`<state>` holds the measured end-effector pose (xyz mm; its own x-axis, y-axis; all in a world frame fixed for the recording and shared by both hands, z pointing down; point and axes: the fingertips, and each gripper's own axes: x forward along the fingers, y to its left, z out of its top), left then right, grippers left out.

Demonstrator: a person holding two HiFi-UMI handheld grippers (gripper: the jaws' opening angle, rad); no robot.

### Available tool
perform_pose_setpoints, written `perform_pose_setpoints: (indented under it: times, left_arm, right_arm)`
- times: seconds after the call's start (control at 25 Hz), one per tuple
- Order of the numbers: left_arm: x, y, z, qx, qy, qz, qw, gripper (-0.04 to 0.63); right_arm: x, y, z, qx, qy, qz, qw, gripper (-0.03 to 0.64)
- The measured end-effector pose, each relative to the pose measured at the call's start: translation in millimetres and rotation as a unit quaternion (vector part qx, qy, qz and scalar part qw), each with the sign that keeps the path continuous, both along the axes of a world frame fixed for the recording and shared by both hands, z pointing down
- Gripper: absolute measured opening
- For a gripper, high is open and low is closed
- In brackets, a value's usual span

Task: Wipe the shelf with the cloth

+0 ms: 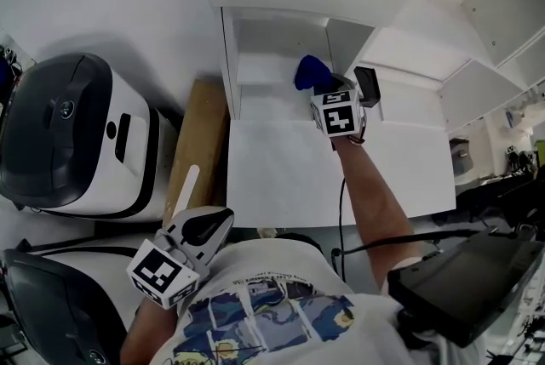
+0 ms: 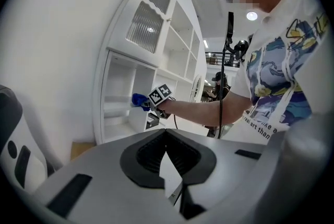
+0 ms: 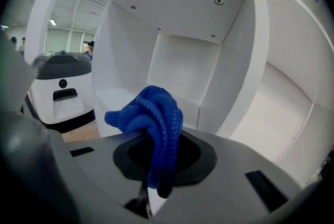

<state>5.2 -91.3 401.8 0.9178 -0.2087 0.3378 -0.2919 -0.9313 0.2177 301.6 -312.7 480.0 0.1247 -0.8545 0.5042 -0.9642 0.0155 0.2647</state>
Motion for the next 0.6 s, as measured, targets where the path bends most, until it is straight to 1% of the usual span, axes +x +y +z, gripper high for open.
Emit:
perform_pose_setpoints:
  times: [0.24,0.4,0.6]
  left_arm:
    - [21.0,0.5,4.9,-0.004,-0.014,0.003,0.9999,0.011]
    - [34.5,2.0,11.1,-0.014,-0.022,-0.003,0.9997,0.011]
    - [56.1,4.0,17.5,-0.021,-0.021,-0.013,0.9995,0.011]
  right_arm:
    - [-5.6,9.7,1.2,0.017,-0.003,-0.027,1.0,0.066]
    - [-9.0,22.1,0.0,0.025,-0.012,-0.049,0.998,0.066]
    - [-7.6,45.2,7.8,0.029,-0.033,-0.073,0.996,0.066]
